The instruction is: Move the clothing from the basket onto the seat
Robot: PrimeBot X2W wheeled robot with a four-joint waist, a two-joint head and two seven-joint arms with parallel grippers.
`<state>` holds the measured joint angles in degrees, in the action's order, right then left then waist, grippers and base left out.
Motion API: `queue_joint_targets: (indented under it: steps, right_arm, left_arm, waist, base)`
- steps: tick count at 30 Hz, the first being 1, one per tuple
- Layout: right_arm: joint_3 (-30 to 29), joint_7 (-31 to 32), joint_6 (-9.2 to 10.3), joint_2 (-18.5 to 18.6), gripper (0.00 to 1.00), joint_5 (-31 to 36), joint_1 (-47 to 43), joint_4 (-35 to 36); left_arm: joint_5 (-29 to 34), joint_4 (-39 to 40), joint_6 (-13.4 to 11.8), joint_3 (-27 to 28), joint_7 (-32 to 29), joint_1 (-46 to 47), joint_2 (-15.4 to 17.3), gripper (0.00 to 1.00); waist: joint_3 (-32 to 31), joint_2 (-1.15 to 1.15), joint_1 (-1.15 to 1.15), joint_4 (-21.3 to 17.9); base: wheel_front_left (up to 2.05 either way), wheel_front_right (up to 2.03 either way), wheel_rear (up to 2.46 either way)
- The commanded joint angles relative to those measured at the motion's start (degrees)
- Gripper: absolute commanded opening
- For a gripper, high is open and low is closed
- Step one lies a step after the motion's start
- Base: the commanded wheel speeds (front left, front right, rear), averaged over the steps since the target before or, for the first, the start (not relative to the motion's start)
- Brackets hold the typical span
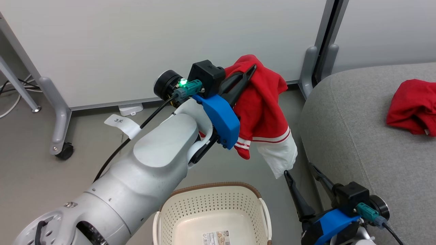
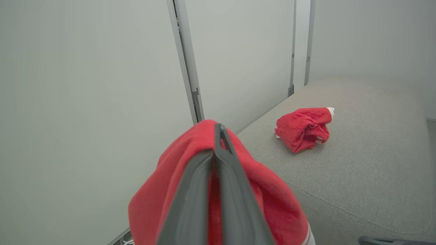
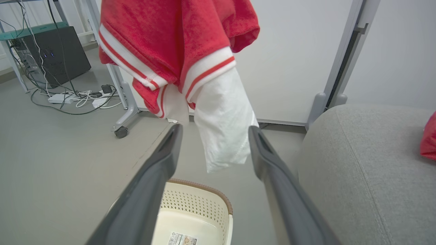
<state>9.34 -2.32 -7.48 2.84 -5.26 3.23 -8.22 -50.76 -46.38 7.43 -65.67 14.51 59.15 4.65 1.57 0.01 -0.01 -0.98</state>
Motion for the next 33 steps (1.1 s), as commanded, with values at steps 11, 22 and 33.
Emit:
queue_joint_targets:
  steps: [11, 22, 33]
  right_arm:
    - [2.21, 0.65, -0.03, 0.08, 1.0, 0.96, 4.51, 0.87]
    - [2.45, 4.31, -0.02, 0.09, 1.0, 1.96, 14.39, -5.19]
    - [3.13, 6.25, -0.03, 0.08, 1.0, -0.31, 22.45, -17.74]
  left_arm:
    - [-0.37, -0.25, 0.03, -0.99, 0.38, -0.18, -0.69, 0.0]
    - [-0.99, 0.28, 0.06, -2.18, 0.42, 1.0, -1.18, 0.0]
    - [-1.65, 1.35, 0.07, -3.32, 0.45, 1.75, -1.61, 0.0]
  waist:
    - [0.95, -0.01, 0.01, -0.41]
    - [2.27, -0.01, 0.01, 0.13]
    - [3.22, -0.01, 0.01, 1.31]
  base:
    - [0.0, 0.0, 0.0]
    - [0.0, 0.0, 0.0]
    - [0.0, 0.0, 0.0]
